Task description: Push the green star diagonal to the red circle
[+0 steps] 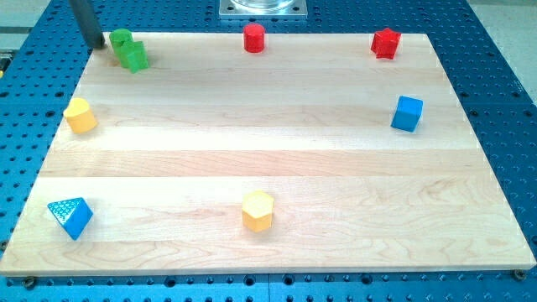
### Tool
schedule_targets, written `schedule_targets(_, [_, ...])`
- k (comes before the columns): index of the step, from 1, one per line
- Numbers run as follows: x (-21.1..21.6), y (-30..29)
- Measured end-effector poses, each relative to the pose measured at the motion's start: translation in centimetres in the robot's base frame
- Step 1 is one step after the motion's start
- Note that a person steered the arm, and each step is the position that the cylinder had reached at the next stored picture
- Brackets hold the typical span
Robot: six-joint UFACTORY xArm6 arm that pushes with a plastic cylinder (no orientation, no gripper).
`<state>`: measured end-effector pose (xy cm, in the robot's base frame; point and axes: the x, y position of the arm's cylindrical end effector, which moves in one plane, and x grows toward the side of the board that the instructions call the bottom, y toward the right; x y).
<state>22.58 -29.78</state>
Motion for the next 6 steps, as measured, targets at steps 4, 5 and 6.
schedule_targets(4, [8.3,16.3])
schedule_targets(5, [7.4,16.3])
schedule_targets(6, [7.0,16.3])
